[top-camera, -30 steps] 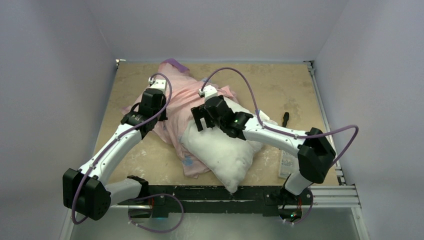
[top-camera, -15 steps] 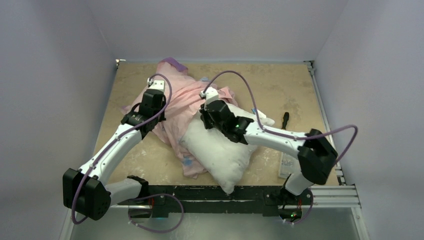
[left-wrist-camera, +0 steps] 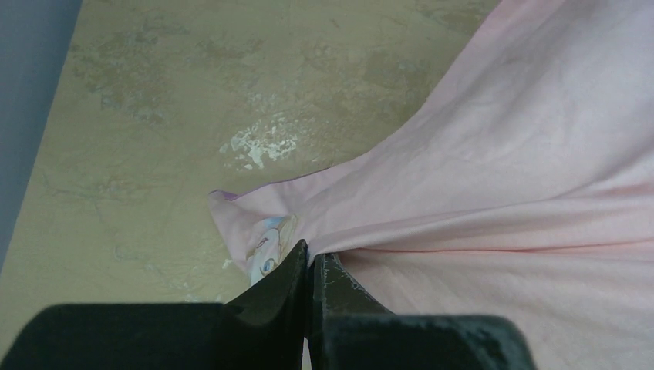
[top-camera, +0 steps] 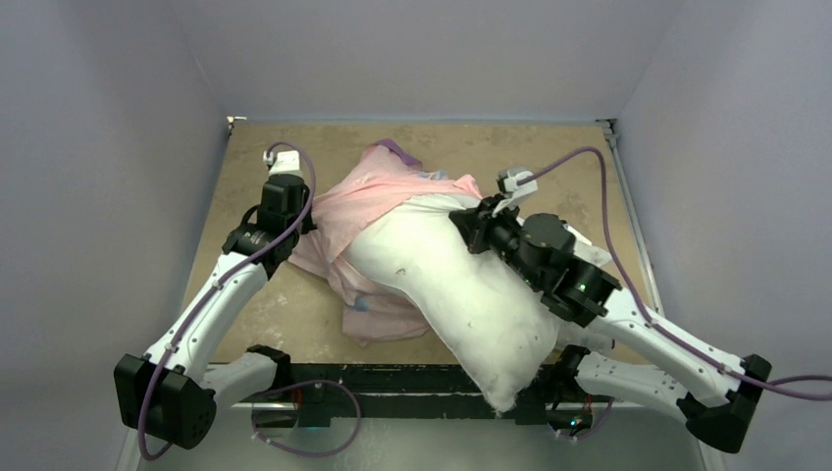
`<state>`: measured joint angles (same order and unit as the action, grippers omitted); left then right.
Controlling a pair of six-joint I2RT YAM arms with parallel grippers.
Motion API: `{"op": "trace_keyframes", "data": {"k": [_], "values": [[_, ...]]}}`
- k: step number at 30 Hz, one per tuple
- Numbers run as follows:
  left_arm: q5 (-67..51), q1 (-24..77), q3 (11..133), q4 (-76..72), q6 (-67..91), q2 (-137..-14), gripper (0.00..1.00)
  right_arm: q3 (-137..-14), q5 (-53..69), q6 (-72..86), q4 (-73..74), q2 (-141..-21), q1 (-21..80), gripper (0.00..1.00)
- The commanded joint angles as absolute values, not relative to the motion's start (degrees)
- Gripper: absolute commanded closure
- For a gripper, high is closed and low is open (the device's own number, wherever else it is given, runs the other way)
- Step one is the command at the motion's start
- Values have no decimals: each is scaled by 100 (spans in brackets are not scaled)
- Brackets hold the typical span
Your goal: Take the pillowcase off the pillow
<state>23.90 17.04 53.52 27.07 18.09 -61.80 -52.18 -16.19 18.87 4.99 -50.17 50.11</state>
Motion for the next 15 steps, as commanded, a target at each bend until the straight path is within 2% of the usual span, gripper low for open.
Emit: {"op": "trace_keyframes", "data": {"k": [1,6,12,15], "values": [[3947,1221,5294,2899,1662,-6175,100,-5256,-1648,1425,-729,-4239,4791,100],[4120,1048,5353,2932,1658,-6199,99,-4973,-746,1281,-931,-4109,4799,100],[2383,1070,5777,2918,1279,-5994,64,-4946,-260,1197,-936,-4792,4799,100],[1727,1212,6105,3044,1245,-5937,49,-4926,-196,1053,-1067,-4934,4799,100]]}}
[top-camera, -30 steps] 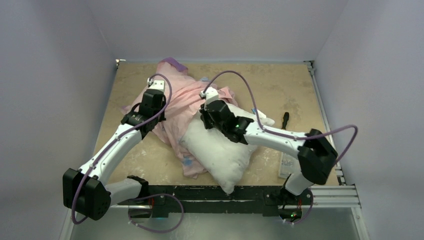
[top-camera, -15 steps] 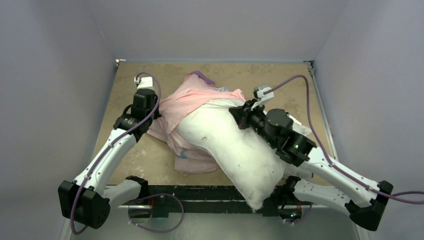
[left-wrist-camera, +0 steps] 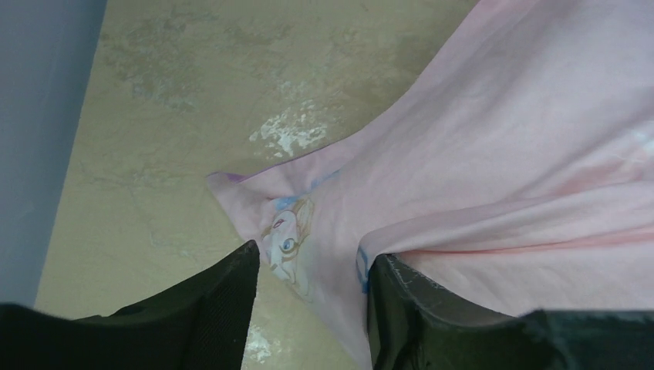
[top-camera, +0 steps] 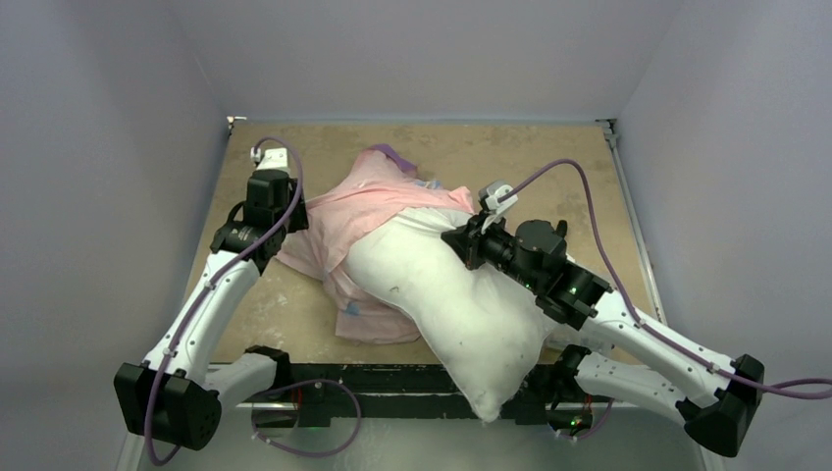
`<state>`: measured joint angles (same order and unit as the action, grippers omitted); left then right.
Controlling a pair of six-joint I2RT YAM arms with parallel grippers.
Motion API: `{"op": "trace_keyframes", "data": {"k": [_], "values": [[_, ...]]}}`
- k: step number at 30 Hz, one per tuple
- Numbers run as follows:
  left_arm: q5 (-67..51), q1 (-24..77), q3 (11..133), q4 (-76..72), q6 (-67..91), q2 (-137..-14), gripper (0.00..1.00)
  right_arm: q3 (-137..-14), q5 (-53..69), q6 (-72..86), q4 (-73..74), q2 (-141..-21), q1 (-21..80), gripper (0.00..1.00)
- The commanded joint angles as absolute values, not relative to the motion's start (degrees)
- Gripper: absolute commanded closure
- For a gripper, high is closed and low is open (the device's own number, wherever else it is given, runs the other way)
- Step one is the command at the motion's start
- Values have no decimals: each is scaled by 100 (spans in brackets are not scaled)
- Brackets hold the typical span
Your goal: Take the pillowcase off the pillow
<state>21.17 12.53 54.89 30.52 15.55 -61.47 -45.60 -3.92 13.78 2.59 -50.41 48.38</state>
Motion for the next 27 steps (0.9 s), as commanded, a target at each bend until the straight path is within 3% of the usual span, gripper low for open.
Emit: {"op": "trace_keyframes", "data": {"k": [1,8,18,27], "values": [[1554,1296,6221,3078,1232,-5947,47,-4908,-165,1038,-1101,-4963,4799,100],[1282,2522,7311,3364,1118,-6791,39,-4930,272,891,-1121,-5112,4807,100],[68,2828,8907,3780,918,-8375,33,-5093,812,907,-1149,-5792,4842,100],[-486,2846,8303,3191,956,-8909,32,-5089,830,982,-1206,-6211,4886,100]]}}
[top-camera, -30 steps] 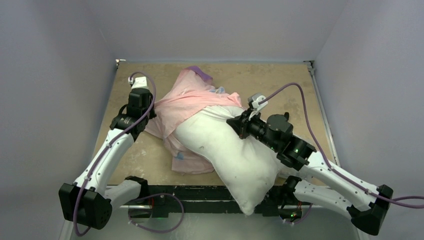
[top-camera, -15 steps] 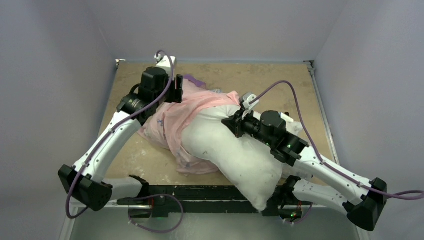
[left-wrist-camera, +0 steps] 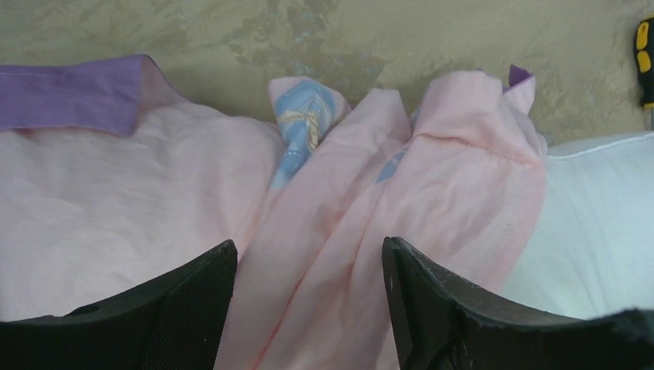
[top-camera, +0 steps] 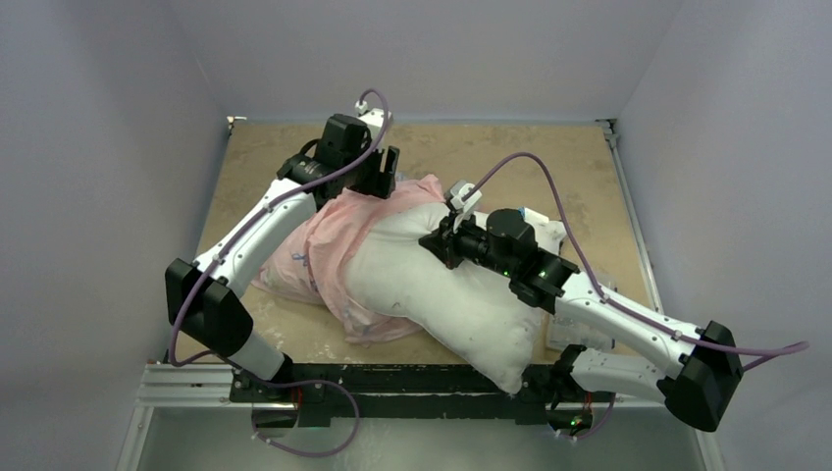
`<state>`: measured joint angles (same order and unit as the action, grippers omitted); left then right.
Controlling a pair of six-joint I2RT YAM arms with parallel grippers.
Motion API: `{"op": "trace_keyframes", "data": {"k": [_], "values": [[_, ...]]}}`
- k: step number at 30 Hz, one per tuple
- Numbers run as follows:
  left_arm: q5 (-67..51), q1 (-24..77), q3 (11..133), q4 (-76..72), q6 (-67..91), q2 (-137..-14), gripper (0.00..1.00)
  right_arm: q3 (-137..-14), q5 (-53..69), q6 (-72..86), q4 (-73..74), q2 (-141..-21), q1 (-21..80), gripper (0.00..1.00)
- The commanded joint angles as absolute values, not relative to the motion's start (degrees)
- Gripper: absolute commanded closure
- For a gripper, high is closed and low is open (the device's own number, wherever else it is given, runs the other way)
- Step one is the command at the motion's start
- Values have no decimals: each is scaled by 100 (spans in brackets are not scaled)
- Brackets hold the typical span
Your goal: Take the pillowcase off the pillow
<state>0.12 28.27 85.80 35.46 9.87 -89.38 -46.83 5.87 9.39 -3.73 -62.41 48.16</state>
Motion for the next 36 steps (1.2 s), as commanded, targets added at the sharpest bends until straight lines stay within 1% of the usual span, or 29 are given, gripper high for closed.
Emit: {"op": "trace_keyframes", "data": {"k": [1,4,5,7,9,10,11,13,14,16,19,21,26,33,36], "values": [[-517,2844,8226,3150,969,-8930,32,-5089,800,988,-1209,-6233,4887,100],[-395,2839,7994,3063,980,-9013,34,-5084,746,995,-1219,-6317,4891,100],[-335,2839,7939,3067,976,-9051,36,-5088,714,1002,-1228,-6347,4895,100],[-230,2839,7877,3097,957,-9120,43,-5089,649,1018,-1250,-6377,4895,100],[-178,2839,7836,3102,941,-9157,54,-5089,606,1032,-1273,-6397,4896,100],[-112,2839,7825,3101,921,-9162,62,-5102,561,1043,-1275,-6400,4896,100],[-34,2839,7823,3113,903,-9165,71,-5110,494,1053,-1263,-6387,4896,100],[508,2831,7823,3190,881,-9148,92,-5155,213,1133,-1214,-6318,4896,100],[826,2824,7810,3220,890,-9116,100,-5170,-13,1209,-1179,-6244,4894,100],[1555,2738,7756,3231,986,-9001,100,-5177,-412,1457,-1092,-6022,4895,100],[2060,2311,7619,3117,1195,-8711,100,-5128,-957,1638,-1112,-5542,4894,100],[2096,1816,7510,3007,1322,-8537,100,-5047,-1215,1685,-1217,-5151,4888,100],[2295,818,7401,2886,1464,-8383,100,-4744,-1362,1703,-1580,-4151,4887,100],[2626,334,7407,2922,1477,-8502,100,-4763,-2029,1974,-1150,-3968,4887,100],[2557,286,7425,2884,1470,-8606,100,-4745,-2132,2094,-1077,-3936,4882,100]]}}
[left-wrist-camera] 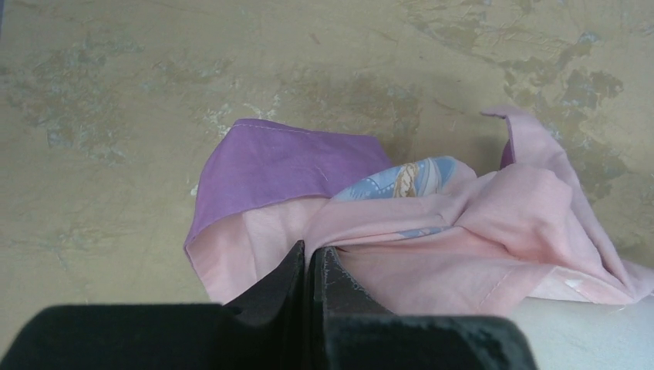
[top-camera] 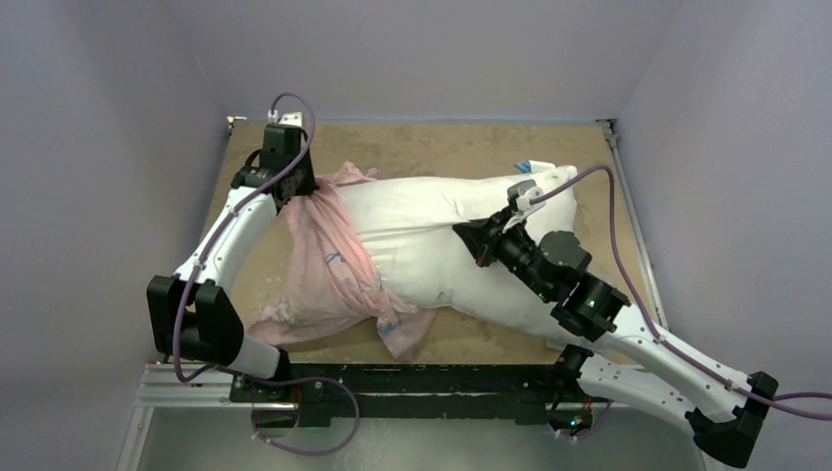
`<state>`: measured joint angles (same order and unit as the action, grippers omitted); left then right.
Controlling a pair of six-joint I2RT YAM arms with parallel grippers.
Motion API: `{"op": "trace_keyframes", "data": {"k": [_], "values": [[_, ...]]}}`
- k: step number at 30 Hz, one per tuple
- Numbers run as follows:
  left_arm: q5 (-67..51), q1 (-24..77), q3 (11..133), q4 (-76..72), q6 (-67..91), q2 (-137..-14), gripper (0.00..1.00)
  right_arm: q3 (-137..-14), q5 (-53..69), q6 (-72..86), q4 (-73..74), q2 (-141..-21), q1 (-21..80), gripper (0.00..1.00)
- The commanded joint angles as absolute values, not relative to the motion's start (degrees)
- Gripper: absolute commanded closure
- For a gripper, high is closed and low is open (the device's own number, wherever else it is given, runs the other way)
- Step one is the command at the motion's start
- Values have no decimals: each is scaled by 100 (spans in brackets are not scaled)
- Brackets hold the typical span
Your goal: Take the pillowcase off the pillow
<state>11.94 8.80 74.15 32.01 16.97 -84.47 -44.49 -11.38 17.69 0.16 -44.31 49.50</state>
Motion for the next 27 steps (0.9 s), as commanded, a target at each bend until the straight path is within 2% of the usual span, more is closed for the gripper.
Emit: {"op": "trace_keyframes", "data": {"k": [1,4,6,8,11,16,20,25,27], "values": [[2294,282,7448,2870,1476,-8641,100,-4725,-2117,2114,-1099,-3935,4886,100],[1228,453,7303,2486,1534,-8614,100,-4616,-1998,2232,-1257,-4049,4887,100],[994,858,7267,2366,1432,-8611,98,-4567,-1905,2369,-1346,-4245,4887,100],[980,1237,7273,2307,1340,-8573,90,-4528,-1686,2484,-1466,-4570,4887,100],[766,1402,7111,1968,1412,-8357,73,-4496,-1429,2602,-1710,-4987,4887,100],[824,1432,6935,1768,1448,-7938,57,-4520,-1231,2694,-1760,-5576,4887,100],[1295,1494,6921,2107,1603,-7348,42,-4474,-1255,2817,-1760,-5701,4887,100],[1655,1497,6603,3056,2212,-6294,31,-4450,-1617,2896,-1802,-5704,4887,100],[1507,1500,6277,3286,2347,-5863,30,-4439,-1716,2932,-1859,-5732,4880,100]]}}
